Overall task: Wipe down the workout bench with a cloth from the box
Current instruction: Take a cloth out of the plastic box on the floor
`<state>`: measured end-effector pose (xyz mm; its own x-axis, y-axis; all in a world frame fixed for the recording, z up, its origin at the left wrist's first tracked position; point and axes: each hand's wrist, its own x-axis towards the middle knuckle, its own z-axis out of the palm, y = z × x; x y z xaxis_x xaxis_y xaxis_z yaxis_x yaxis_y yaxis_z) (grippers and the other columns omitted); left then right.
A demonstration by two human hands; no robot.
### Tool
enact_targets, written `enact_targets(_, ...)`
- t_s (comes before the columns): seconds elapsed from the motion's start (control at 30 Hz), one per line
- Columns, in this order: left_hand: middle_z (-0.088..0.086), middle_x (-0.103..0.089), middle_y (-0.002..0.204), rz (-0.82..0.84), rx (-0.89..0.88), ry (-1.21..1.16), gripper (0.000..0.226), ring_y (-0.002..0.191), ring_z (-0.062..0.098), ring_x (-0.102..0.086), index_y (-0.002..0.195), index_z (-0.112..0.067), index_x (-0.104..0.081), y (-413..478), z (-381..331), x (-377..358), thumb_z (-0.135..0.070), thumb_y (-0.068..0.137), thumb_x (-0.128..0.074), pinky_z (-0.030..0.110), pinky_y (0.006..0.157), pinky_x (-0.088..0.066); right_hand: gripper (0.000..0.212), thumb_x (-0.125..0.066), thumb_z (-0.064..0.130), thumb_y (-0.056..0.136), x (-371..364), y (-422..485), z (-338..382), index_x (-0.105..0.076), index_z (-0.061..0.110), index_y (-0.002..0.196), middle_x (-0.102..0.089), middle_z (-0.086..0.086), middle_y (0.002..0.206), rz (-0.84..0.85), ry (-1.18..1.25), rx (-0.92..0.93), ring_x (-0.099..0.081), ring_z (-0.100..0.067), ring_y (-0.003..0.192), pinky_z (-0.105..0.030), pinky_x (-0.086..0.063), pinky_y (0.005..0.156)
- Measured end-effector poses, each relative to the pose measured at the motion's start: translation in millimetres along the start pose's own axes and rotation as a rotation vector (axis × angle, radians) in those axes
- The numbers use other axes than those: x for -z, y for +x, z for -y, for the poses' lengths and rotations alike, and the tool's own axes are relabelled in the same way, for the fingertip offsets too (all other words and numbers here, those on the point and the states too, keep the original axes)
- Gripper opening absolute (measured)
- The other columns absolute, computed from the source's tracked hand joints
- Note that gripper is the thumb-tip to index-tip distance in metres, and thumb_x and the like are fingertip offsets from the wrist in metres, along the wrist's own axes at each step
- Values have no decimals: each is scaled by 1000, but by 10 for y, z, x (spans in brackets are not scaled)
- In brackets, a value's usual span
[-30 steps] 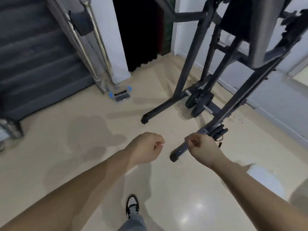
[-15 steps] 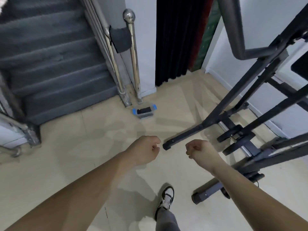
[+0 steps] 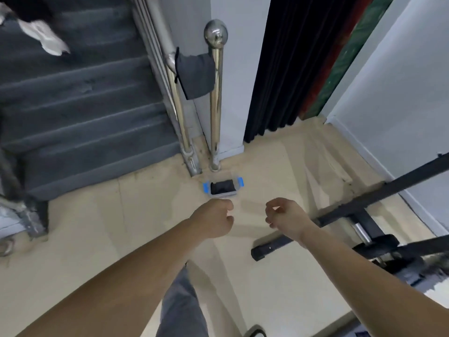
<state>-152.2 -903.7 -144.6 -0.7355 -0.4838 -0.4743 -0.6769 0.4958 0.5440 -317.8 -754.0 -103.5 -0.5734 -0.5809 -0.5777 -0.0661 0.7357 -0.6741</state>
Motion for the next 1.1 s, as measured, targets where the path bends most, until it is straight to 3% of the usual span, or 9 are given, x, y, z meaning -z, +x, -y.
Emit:
enact_targets(0.2, 5, -57, 136, 146, -38, 231, 41, 120, 28, -58, 139, -16, -53, 1611, 741, 74, -29, 100, -52, 35, 97, -49, 24, -58, 25, 96, -560, 1593, -97, -65, 17, 117, -78, -6, 86, -70, 42, -108, -73, -27, 85, -32, -54, 74)
enact_targets(0.33, 4, -52, 137, 171, -5, 234, 40, 114, 28, -60, 136, -14, -53, 2577, 1362, -391, -26, 98, -50, 41, 96, -52, 30, -57, 28, 93, -1053, 2606, -584, -63, 19, 122, -77, -11, 92, -110, 72, -204, -72, -29, 88, -35, -56, 78)
enact_targets(0.43, 0, -49, 138, 178, -1, 189, 41, 116, 27, -58, 139, -15, -51, 3421, 1854, -938, -26, 100, -49, 34, 93, -49, 31, -56, 29, 96, -1427, 3417, -1124, -59, 22, 127, -71, -3, 91, -143, 113, -200, -64, -20, 77, -27, -48, 62)
enact_targets(0.57, 6, -53, 103, 123, -11, 147, 9, 86, 27, -60, 90, -14, -56, 4588, 2560, -1744, -14, 94, -48, 43, 82, -56, 35, -56, 31, 99, -1894, 4374, -1940, -57, 26, 133, -63, 7, 107, -195, 214, -142, -61, -10, 82, -19, -45, 63)
enact_targets(0.67, 14, -52, 96, 64, -38, 225, 25, 82, 29, -53, 70, -15, -40, 5446, 3037, -2188, -6, 92, -47, 37, 72, -45, 33, -56, 30, 100, -2193, 5016, -2454, -60, 28, 133, -65, 7, 114, -220, 249, -80, -62, -8, 83, -14, -46, 61)
enact_targets(0.77, 19, -57, 117, -5, -55, 252, 16, 99, 34, -58, 83, -11, -57, 6145, 3430, -2466, -4, 95, -49, 32, 80, -42, 35, -56, 29, 100, -2497, 5548, -2777, -59, 30, 136, -61, 10, 130, -207, 205, -5, -63, -7, 99, -14, -45, 72)
enact_targets(0.83, 16, -50, 134, -13, -42, 240, 18, 115, 34, -56, 113, -7, -64, 6510, 3652, -2628, -11, 99, -52, 32, 96, -43, 38, -57, 26, 101, -2714, 5841, -2895, -57, 31, 139, -53, 17, 137, -208, 134, 75, -56, -7, 119, -11, -42, 84)
enact_targets(0.97, 11, -32, 157, 88, 25, 305, 80, 140, 31, -42, 154, -13, -30, 6901, 3926, -2895, -37, 89, -71, 40, 115, -39, 48, -57, 24, 101, -3123, 6290, -2993, -51, 28, 148, -39, 15, 155, -168, -128, 254, -32, -7, 148, -15, -25, 112)
enact_targets(1.1, 9, -20, 165, 156, 98, 463, 121, 148, 33, -27, 161, -19, -7, 7029, 3938, -3041, -61, 72, -77, 45, 120, -33, 57, -49, 30, 104, -3301, 6452, -3086, -32, 35, 158, -7, 16, 171, -68, -307, 225, 9, -2, 156, -27, -18, 123)
